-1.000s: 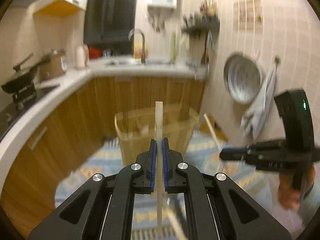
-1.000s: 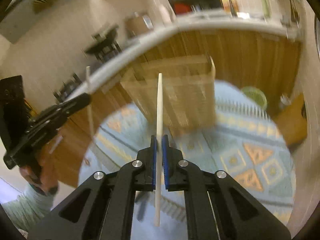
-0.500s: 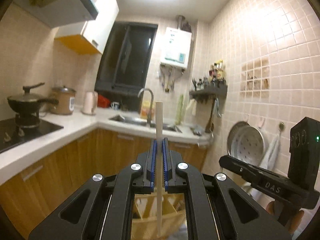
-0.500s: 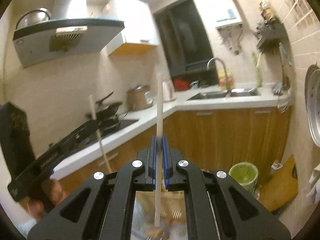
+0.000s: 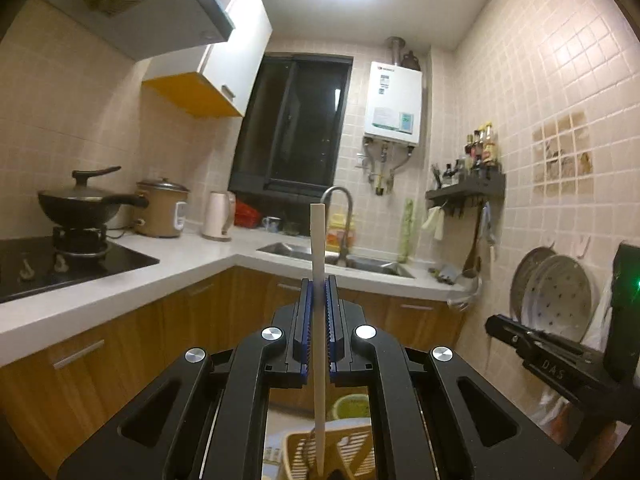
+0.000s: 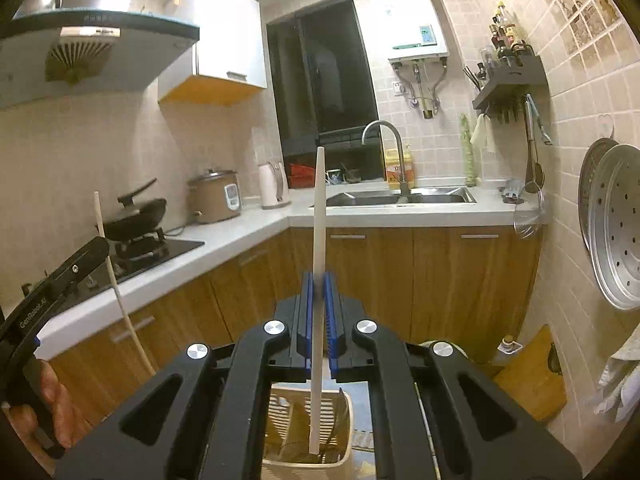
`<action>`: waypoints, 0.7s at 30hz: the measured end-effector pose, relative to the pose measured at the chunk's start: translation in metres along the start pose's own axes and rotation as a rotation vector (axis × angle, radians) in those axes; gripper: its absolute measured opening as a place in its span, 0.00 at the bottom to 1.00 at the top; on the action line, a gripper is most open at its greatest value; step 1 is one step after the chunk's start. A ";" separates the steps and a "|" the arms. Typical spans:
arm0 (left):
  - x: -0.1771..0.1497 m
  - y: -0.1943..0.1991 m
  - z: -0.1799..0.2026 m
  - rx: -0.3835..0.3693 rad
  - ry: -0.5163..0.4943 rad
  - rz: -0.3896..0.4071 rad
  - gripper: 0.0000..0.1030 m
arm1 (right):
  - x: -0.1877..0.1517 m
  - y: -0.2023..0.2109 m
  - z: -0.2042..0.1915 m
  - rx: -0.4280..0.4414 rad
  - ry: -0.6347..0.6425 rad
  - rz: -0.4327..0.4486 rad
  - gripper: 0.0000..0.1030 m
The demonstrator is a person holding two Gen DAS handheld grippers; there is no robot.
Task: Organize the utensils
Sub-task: 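Carry both chopsticks into the beige basket and open both tools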
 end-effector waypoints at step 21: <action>-0.015 0.037 -0.011 -0.026 -0.045 -0.094 0.27 | -0.042 0.037 -0.010 0.018 0.055 -0.051 0.43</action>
Point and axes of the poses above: each gripper's, at about its wrist camera, not at the fingertips, and y roughly against the way its jaws point, z to its right, x to its top, the point moved 10 cm from there along -y, roughly the way its jaws point, and after that the axes turned 13 degrees about y, right-handed, at the moved point
